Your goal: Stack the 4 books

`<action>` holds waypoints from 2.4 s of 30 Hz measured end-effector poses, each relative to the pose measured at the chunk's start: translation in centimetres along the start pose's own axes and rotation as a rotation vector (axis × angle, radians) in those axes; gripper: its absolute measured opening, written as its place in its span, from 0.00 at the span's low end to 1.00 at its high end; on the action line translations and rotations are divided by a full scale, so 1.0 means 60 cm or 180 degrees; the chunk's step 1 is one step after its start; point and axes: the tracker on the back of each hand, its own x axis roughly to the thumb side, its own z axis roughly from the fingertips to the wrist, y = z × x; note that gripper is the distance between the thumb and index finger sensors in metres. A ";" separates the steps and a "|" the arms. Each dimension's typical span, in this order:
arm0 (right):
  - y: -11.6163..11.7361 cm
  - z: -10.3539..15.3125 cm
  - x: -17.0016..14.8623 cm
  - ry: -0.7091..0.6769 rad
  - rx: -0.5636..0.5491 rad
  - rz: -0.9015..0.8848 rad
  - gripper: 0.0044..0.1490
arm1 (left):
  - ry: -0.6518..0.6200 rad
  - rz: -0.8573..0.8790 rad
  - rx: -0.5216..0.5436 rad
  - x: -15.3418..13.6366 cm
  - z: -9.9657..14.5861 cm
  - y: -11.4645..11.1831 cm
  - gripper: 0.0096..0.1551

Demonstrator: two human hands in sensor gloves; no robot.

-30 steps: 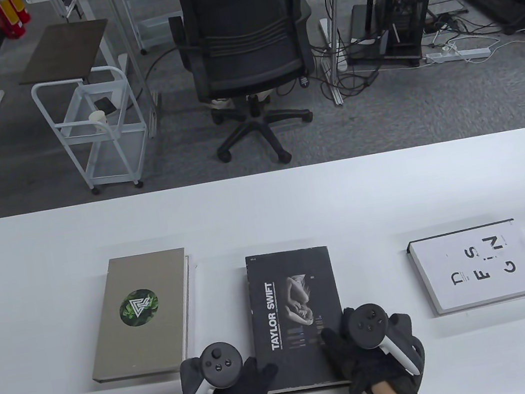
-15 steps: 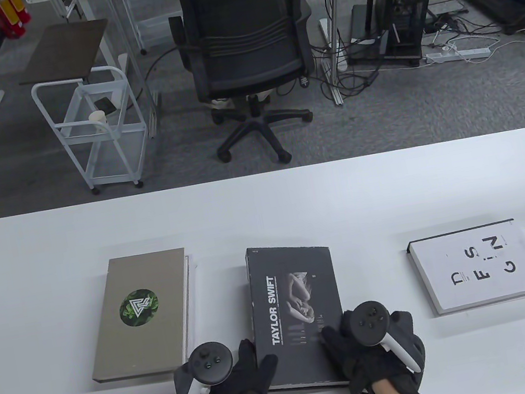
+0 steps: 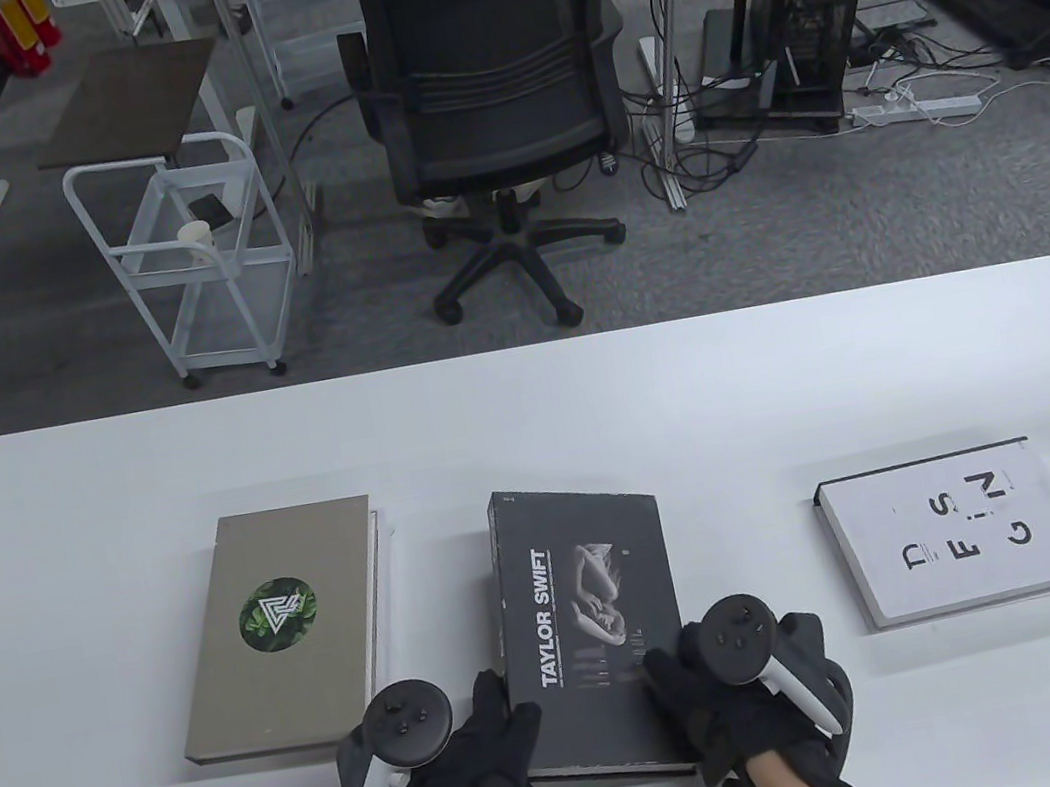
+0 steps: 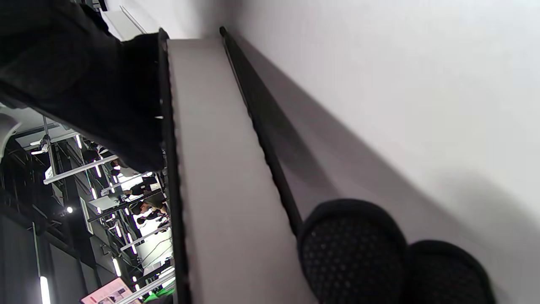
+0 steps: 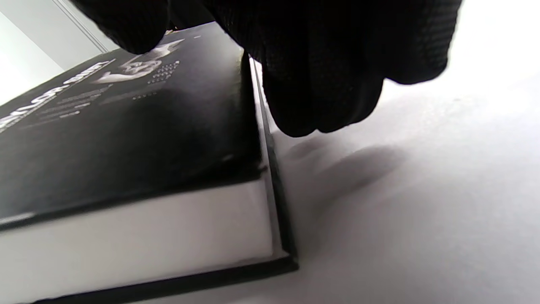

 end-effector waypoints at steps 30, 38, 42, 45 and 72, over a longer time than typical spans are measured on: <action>-0.020 0.003 -0.005 -0.0080 -0.0052 -0.0234 0.46 | 0.0368 0.0481 0.1372 -0.047 0.166 0.313 0.41; -0.018 0.004 -0.004 -0.0071 -0.0006 -0.0243 0.47 | 0.0571 0.0741 0.1614 -0.094 0.183 0.356 0.40; -0.018 0.004 -0.003 -0.0063 0.0007 -0.0236 0.46 | 0.0657 0.0904 0.1671 -0.115 0.182 0.365 0.40; -0.018 0.004 -0.003 -0.0060 0.0014 -0.0221 0.46 | 0.0707 0.0955 0.1669 -0.126 0.179 0.367 0.40; -0.016 0.003 -0.001 -0.0064 0.0062 -0.0203 0.46 | 0.1129 0.1083 0.1739 -0.188 0.177 0.361 0.40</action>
